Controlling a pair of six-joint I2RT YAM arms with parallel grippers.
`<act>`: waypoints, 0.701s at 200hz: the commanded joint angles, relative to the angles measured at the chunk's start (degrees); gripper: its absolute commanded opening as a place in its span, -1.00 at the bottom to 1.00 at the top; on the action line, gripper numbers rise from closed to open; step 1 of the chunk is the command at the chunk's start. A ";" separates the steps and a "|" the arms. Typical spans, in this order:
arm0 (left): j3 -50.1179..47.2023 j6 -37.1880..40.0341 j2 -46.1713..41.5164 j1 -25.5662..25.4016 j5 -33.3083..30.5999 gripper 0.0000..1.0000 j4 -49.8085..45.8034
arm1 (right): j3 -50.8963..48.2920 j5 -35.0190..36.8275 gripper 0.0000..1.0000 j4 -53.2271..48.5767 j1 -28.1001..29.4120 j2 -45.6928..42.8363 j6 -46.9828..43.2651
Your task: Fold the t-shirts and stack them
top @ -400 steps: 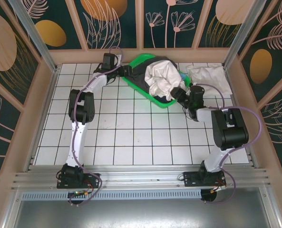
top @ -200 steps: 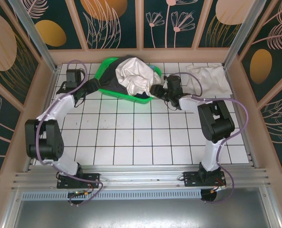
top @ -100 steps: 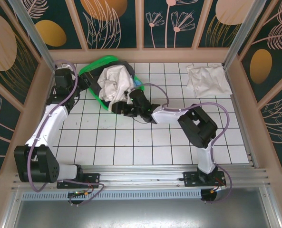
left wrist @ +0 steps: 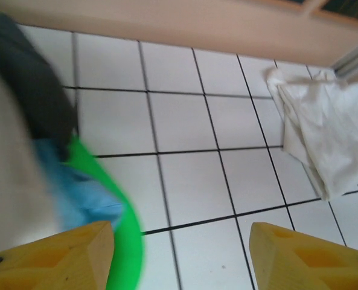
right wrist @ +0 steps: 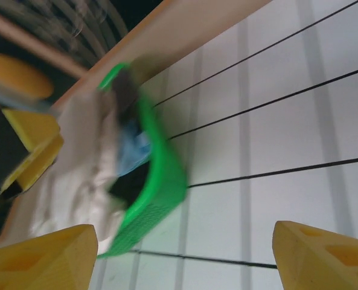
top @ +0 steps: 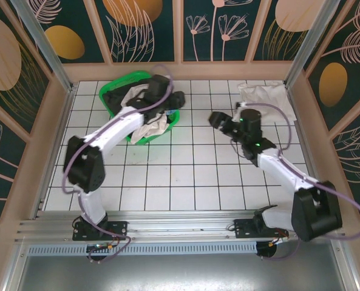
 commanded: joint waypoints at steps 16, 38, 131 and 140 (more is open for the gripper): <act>13.50 -0.38 13.13 -1.06 -10.37 0.29 -13.46 | -4.97 0.66 0.54 -7.37 -8.45 -4.01 -6.79; 22.52 0.02 20.91 -0.42 -13.96 0.39 -18.47 | -7.91 -2.30 0.55 -4.55 -11.03 -4.19 -7.78; -5.84 8.33 6.83 10.42 -11.71 0.23 -9.28 | -8.32 -5.29 0.55 -3.97 -16.01 -0.70 -9.10; -8.30 10.86 5.23 11.79 -11.83 0.14 -8.49 | -8.31 -5.35 0.56 -3.80 -16.10 -0.41 -8.99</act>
